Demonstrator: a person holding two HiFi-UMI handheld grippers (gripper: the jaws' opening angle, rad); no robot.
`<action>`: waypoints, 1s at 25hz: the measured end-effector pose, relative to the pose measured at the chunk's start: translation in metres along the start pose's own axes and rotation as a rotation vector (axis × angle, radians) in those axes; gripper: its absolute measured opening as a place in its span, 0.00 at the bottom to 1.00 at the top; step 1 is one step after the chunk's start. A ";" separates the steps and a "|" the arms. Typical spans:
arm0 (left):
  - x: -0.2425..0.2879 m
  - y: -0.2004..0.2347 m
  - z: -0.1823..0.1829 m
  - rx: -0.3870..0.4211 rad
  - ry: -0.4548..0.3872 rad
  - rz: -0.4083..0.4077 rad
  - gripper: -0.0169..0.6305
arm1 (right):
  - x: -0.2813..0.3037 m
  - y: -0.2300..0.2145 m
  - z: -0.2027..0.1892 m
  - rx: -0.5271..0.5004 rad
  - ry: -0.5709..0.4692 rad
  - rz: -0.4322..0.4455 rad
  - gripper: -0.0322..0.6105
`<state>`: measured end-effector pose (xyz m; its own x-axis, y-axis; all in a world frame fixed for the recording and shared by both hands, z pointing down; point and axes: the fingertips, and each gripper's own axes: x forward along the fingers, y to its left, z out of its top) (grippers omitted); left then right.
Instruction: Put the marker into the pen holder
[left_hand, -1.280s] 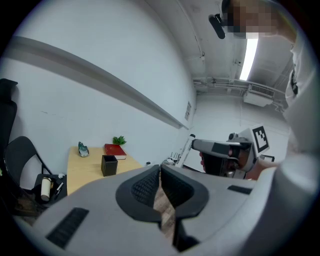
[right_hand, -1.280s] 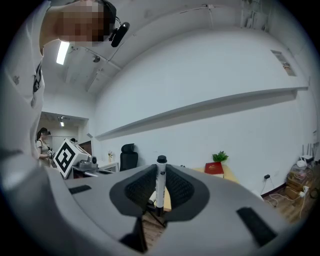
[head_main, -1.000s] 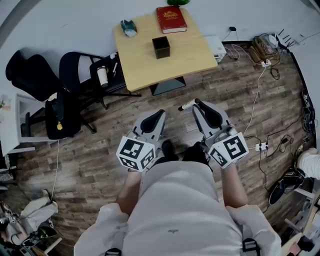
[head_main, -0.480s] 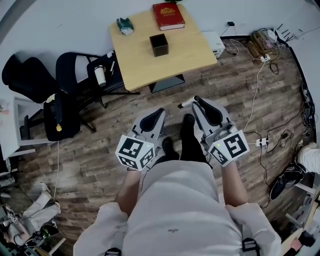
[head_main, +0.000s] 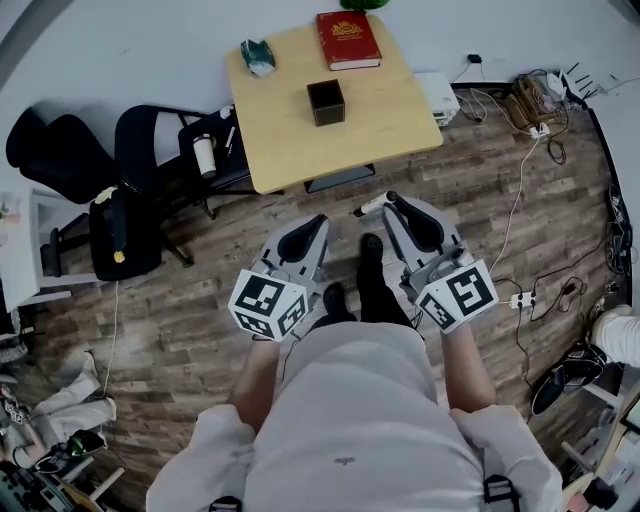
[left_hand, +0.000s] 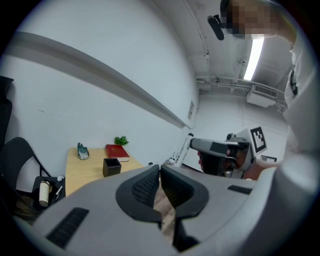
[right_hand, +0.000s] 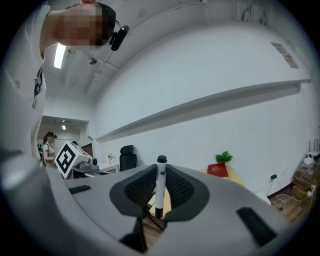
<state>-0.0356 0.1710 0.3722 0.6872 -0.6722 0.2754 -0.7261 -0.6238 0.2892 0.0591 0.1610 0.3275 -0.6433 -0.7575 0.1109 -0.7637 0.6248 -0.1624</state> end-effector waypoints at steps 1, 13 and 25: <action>0.004 0.003 0.002 -0.001 -0.001 0.005 0.05 | 0.004 -0.004 0.002 -0.002 0.001 0.006 0.14; 0.061 0.035 0.037 -0.007 -0.006 0.091 0.05 | 0.058 -0.065 0.018 0.001 0.010 0.094 0.14; 0.126 0.048 0.058 -0.029 -0.015 0.222 0.05 | 0.100 -0.135 0.029 0.004 0.016 0.234 0.14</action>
<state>0.0147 0.0334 0.3678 0.5100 -0.7976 0.3221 -0.8585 -0.4483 0.2492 0.0992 -0.0049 0.3323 -0.8036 -0.5891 0.0850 -0.5934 0.7822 -0.1897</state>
